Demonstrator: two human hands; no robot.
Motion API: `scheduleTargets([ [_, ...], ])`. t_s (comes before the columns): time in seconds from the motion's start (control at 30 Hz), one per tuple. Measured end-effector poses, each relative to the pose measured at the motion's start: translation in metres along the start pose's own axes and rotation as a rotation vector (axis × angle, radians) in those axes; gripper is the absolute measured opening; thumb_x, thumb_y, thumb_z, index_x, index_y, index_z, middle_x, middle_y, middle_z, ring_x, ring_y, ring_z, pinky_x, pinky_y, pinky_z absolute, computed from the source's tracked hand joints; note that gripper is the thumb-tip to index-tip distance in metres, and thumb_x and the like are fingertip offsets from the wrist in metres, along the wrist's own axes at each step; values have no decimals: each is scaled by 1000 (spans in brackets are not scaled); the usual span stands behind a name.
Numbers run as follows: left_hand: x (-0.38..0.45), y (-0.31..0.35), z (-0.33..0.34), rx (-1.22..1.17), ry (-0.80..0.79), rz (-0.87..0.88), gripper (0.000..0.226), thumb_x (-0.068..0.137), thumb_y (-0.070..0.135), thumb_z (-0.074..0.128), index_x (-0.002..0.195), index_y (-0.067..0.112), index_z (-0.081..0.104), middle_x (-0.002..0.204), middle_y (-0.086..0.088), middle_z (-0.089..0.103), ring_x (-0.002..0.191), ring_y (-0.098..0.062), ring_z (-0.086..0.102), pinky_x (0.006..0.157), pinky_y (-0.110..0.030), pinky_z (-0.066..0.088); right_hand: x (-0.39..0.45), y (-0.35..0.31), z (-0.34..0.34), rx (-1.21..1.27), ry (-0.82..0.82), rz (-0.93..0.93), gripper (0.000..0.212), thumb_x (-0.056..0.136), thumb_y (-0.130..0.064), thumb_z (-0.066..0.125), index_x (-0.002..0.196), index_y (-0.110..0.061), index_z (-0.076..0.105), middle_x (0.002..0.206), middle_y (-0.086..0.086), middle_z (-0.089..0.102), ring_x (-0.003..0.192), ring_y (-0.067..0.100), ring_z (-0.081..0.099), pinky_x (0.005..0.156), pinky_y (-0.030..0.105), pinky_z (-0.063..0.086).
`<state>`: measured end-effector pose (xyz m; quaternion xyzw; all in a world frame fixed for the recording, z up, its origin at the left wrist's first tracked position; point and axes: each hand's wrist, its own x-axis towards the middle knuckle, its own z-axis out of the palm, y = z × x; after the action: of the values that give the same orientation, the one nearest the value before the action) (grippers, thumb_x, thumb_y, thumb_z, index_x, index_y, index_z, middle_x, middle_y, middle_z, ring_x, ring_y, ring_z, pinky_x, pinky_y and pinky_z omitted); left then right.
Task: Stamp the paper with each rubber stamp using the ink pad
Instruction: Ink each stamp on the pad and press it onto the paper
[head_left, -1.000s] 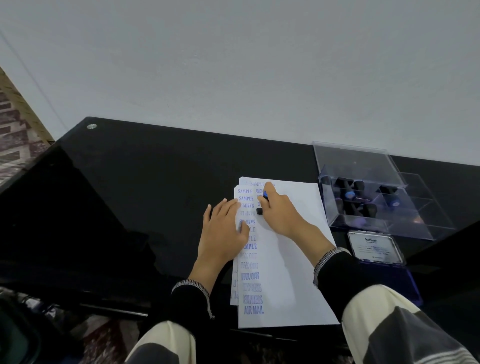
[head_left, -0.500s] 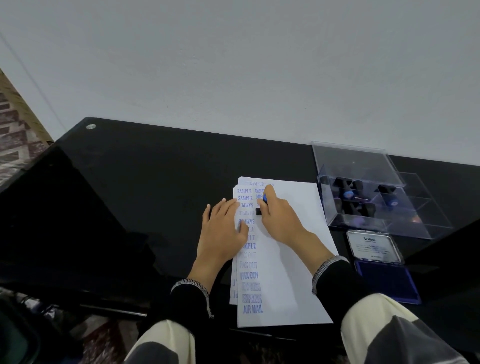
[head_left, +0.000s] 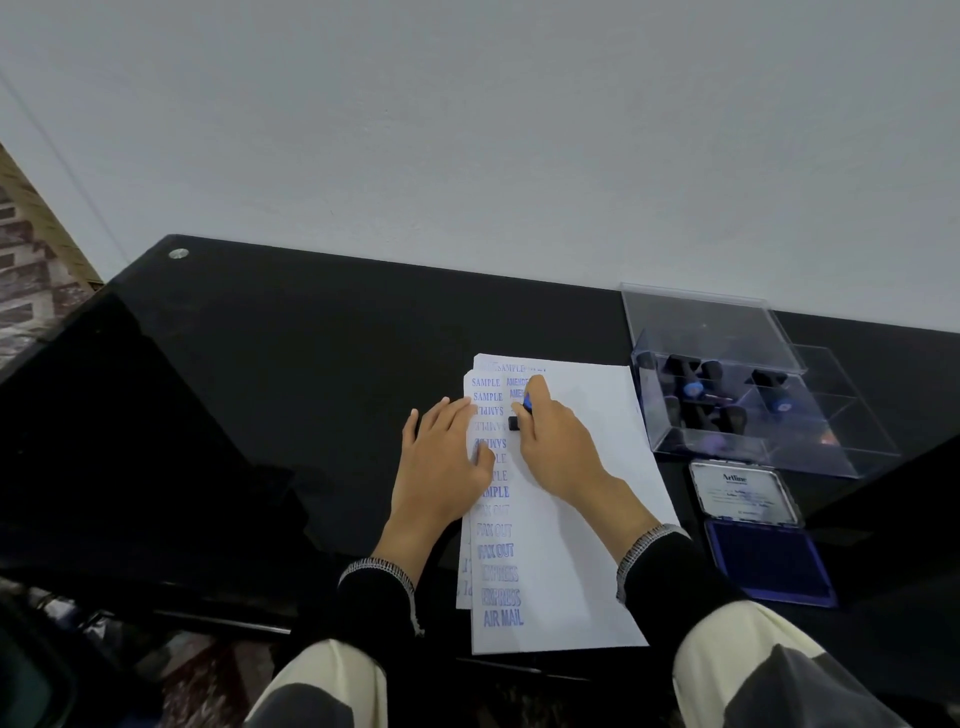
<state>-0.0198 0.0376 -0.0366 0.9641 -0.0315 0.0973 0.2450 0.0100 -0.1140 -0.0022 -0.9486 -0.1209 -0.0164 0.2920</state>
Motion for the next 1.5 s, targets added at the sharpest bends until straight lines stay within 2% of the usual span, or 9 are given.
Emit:
scheduleTargets([
  [0.13, 0, 0, 0, 6, 3, 1, 53, 95, 38, 46, 145, 20, 39, 151, 7, 38, 144, -10, 24, 120, -37, 6, -10, -1, 7, 10, 65, -19, 15, 99, -33, 41, 104, -20, 37, 90, -8, 52, 62, 8, 48, 53, 12, 31],
  [0.2, 0, 0, 0, 7, 3, 0, 53, 95, 38, 46, 145, 20, 39, 151, 7, 38, 144, -11, 24, 120, -37, 6, -9, -1, 5, 7, 50, -9, 21, 99, -33, 42, 111, -17, 41, 92, -9, 52, 62, 6, 48, 53, 11, 31],
  [0.33, 0, 1, -1, -1, 3, 2, 53, 95, 37, 46, 145, 19, 39, 151, 6, 38, 144, -11, 24, 120, -37, 6, 4, -6, -8, -53, -35, 7, 28, 102, -29, 37, 123, -10, 38, 88, -5, 53, 56, 6, 44, 48, 13, 26],
  [0.53, -1, 1, -1, 1, -2, -2, 54, 95, 38, 45, 145, 20, 38, 151, 8, 37, 144, -10, 23, 121, -38, 6, 26, -10, -23, -13, -195, 63, 9, 103, -26, 33, 101, -19, 29, 72, -4, 44, 58, 10, 39, 50, 24, 29],
  [0.73, 0, 1, -2, -1, 6, 5, 53, 95, 37, 45, 145, 19, 39, 151, 7, 38, 144, -10, 23, 121, -37, 6, 16, -6, -13, -23, -117, 45, 28, 103, -29, 35, 124, -10, 36, 83, -6, 51, 58, 9, 46, 50, 18, 33],
  [0.97, -1, 1, -2, -10, 9, 5, 53, 95, 36, 46, 145, 19, 40, 151, 7, 38, 144, -10, 23, 120, -37, 6, -7, -1, 5, -18, 53, -3, 33, 98, -34, 43, 122, -12, 43, 101, -1, 63, 61, 6, 49, 55, 11, 33],
  [1.13, 0, 1, -1, -2, 1, 4, 53, 95, 37, 46, 145, 20, 39, 151, 7, 38, 144, -10, 23, 120, -36, 5, 7, -5, -8, -79, -28, 3, 31, 102, -31, 37, 125, -11, 38, 90, -6, 53, 57, 7, 45, 49, 14, 27],
  [1.3, -1, 2, -2, -5, 2, 0, 54, 95, 38, 45, 145, 20, 39, 151, 8, 37, 144, -10, 22, 121, -37, 5, 28, -6, -22, -84, -177, 52, 9, 103, -27, 33, 100, -19, 32, 74, -3, 47, 58, 11, 40, 50, 26, 30],
  [1.5, 0, 0, -1, 5, 7, 3, 54, 95, 38, 45, 145, 20, 39, 151, 8, 37, 144, -9, 22, 121, -37, 5, 18, -1, -10, -54, -86, 10, 26, 102, -30, 36, 123, -14, 37, 95, -1, 60, 60, 10, 48, 51, 17, 33],
])
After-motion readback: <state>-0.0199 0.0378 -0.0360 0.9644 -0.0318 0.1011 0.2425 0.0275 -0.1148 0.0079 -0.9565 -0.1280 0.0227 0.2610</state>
